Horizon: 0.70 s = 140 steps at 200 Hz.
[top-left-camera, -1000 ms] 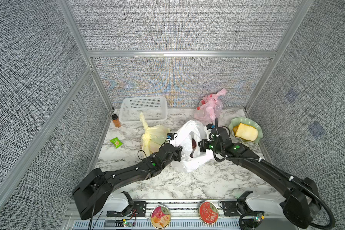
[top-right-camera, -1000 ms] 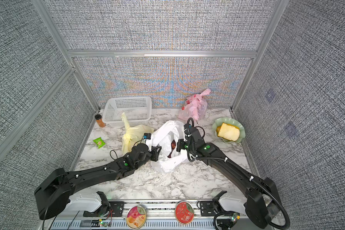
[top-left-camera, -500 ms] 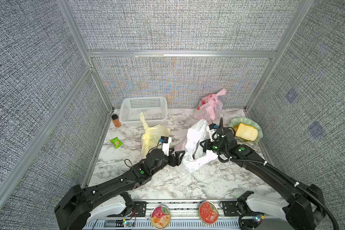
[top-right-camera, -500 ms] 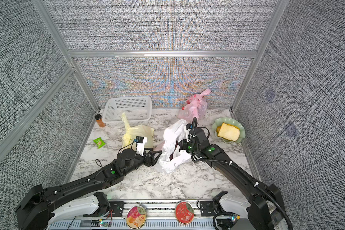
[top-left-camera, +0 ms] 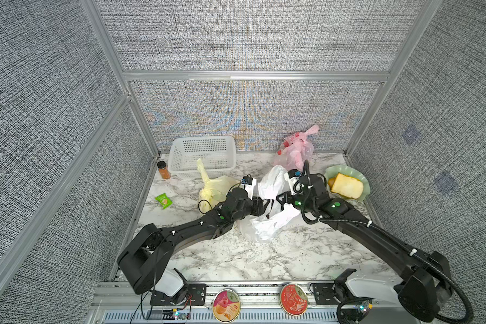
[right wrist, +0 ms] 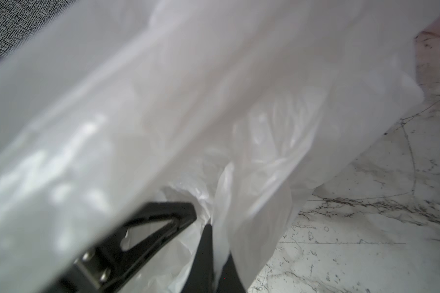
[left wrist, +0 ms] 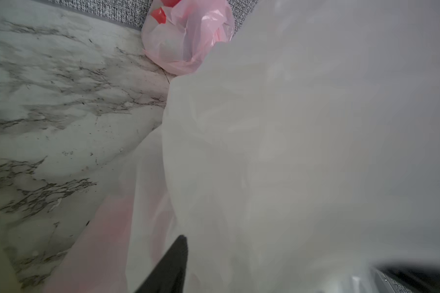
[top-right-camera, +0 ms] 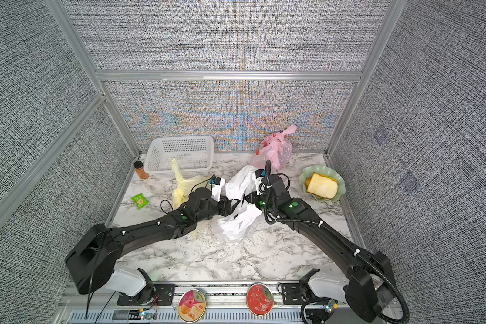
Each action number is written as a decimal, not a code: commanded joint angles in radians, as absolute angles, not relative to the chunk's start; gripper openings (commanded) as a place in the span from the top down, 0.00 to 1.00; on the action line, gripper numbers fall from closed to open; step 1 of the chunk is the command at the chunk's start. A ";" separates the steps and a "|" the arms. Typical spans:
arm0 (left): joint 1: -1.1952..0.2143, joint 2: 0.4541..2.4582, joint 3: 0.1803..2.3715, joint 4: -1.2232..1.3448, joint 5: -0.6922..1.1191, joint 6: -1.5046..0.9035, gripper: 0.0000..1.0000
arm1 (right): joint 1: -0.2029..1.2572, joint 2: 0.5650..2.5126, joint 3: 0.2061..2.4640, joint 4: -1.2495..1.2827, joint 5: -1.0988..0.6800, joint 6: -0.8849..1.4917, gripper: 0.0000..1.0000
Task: Untie the knot of a plastic bag & take out the apple
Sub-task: Untie the plastic bag at the center of the board.
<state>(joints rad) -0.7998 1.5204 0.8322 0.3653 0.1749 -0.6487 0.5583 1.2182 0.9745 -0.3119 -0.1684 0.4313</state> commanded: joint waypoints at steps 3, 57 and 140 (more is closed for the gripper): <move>-0.752 1.502 0.847 0.403 0.286 -0.662 1.00 | 0.490 1.195 0.980 -0.380 -0.107 0.384 1.00; -0.664 1.251 0.634 0.113 0.072 -0.632 1.00 | 0.261 1.184 0.966 -0.483 -0.160 0.226 1.00; -0.662 1.194 0.481 0.245 0.175 -0.746 1.00 | 0.524 1.034 1.146 -0.643 0.010 0.361 0.36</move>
